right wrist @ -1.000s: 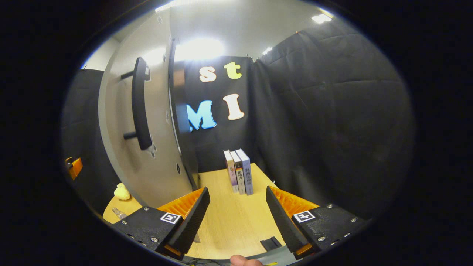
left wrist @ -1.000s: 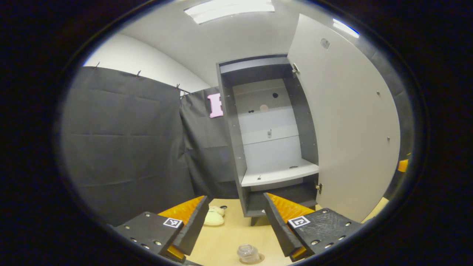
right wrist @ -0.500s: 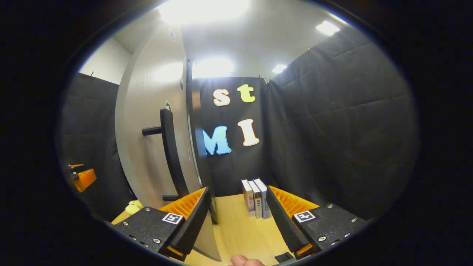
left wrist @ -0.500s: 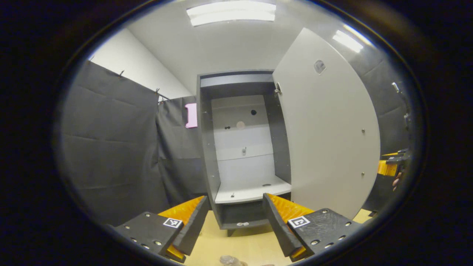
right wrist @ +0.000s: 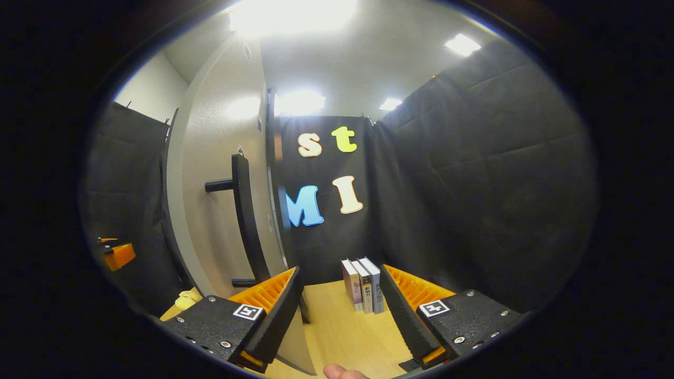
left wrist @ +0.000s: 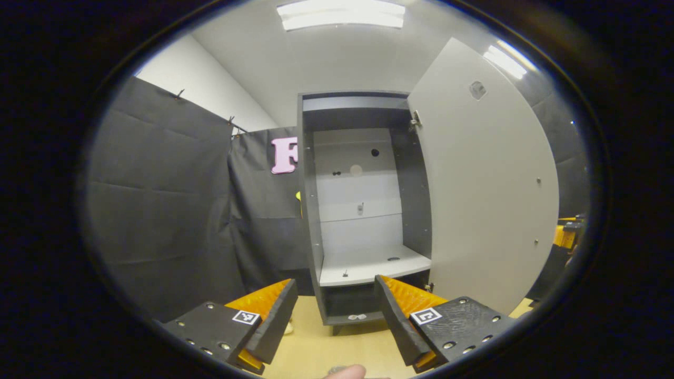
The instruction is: Open the cabinet door with the right hand, grasp the bottle in the cabinet with the left hand and place it on the coaster, then close the cabinet door with the right hand.
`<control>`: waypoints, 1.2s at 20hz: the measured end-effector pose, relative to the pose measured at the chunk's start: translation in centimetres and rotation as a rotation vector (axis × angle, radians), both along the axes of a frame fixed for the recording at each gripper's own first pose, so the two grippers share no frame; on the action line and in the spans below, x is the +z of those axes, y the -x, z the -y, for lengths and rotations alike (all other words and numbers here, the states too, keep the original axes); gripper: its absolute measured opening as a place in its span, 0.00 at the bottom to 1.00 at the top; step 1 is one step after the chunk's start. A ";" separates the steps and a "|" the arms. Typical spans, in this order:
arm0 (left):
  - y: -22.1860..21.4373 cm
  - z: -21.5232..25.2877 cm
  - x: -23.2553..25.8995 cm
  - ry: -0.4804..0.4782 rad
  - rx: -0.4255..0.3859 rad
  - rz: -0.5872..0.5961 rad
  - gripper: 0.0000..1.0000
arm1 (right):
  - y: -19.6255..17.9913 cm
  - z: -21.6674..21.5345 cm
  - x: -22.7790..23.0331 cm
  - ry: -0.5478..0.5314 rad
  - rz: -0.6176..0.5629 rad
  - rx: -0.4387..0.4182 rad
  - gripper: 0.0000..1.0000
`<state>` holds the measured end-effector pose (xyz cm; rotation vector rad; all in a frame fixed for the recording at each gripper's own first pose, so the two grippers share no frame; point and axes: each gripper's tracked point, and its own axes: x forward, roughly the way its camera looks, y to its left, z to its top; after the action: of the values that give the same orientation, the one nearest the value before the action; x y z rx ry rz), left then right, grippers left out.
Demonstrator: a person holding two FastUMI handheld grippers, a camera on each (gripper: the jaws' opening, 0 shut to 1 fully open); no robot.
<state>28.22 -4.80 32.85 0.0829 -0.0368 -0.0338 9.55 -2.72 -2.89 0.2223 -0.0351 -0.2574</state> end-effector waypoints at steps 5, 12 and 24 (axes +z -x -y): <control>-3.0 -3.1 -2.6 0.045 0.008 0.001 0.86 | -0.7 -7.1 1.1 0.016 0.028 0.112 0.92; -2.8 -6.8 -4.1 0.003 0.028 -0.020 0.90 | -4.0 -15.7 1.8 0.037 0.023 0.244 0.92; -1.2 -10.0 -4.4 -0.021 0.136 -0.037 0.86 | -9.0 -21.4 2.6 0.028 0.028 0.407 0.94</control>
<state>29.42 5.22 28.47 0.1052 0.0059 0.0999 18.55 18.67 -0.25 0.2005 -0.0206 0.1512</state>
